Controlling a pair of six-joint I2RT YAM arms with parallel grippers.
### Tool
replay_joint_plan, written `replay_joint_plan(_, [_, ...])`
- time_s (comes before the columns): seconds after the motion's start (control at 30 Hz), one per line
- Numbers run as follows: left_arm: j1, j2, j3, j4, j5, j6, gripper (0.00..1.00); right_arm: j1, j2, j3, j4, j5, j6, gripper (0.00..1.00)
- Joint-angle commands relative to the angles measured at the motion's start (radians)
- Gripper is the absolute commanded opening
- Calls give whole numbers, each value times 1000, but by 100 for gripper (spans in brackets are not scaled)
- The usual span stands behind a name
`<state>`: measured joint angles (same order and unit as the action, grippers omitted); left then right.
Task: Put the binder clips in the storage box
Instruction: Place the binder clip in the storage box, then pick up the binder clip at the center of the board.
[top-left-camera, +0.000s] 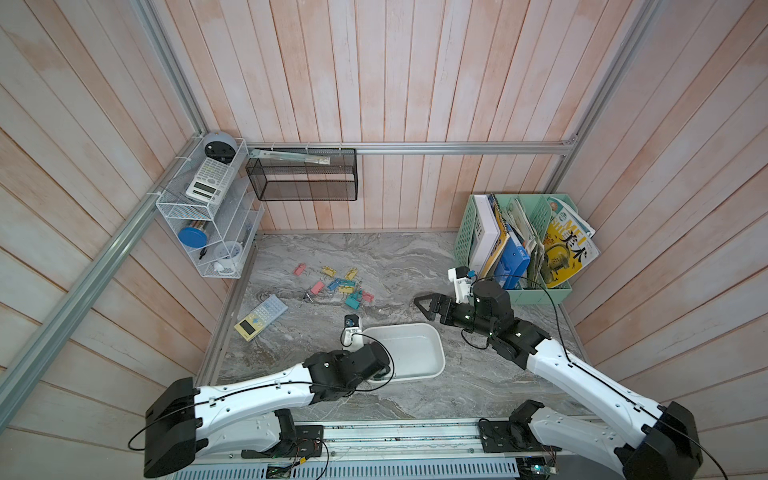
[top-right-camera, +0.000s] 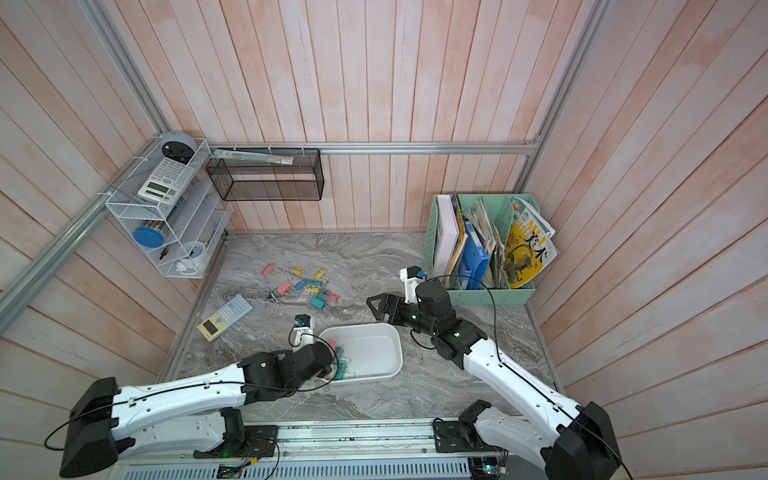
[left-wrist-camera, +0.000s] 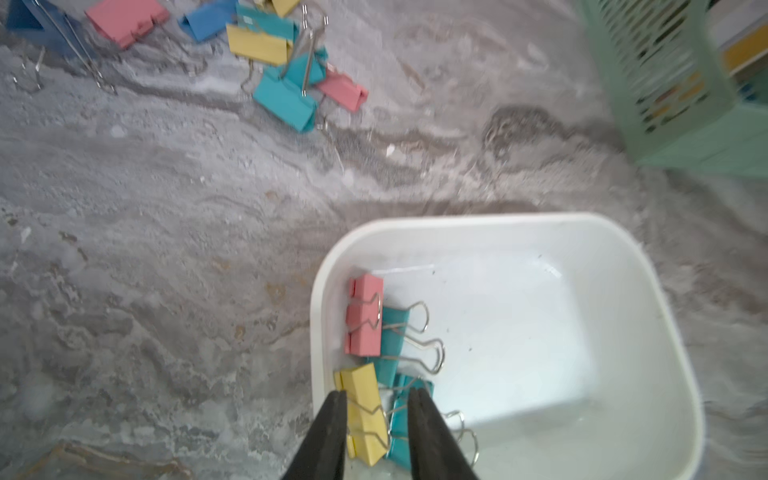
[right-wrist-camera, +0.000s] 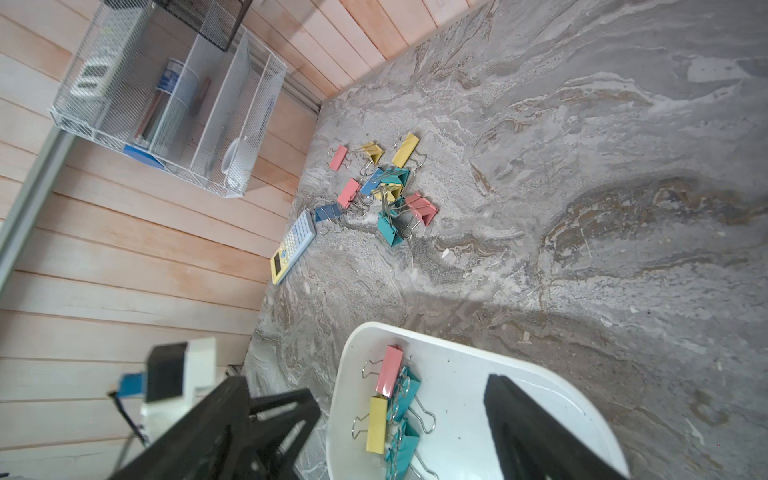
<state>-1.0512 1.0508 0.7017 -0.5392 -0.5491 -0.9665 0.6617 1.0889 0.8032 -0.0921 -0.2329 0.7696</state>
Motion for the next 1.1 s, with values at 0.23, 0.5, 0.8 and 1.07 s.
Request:
replay_joint_plan(0.23, [739,-23,-1,372,222,345,40,122,447,414,-253,152,-110,83])
replay_joint_plan(0.5, [801,28,-191,657,347,506,56,167,771,687,-320,158,-329,74])
replay_joint_plan(0.8, [802,15,-316,834,440,484,79,145,1051,929,-261,53,-292,68])
replay_joint_plan(1.07, [801,51,-304,852,516,470,100,135,1216,1113,-284,-10,-283,52])
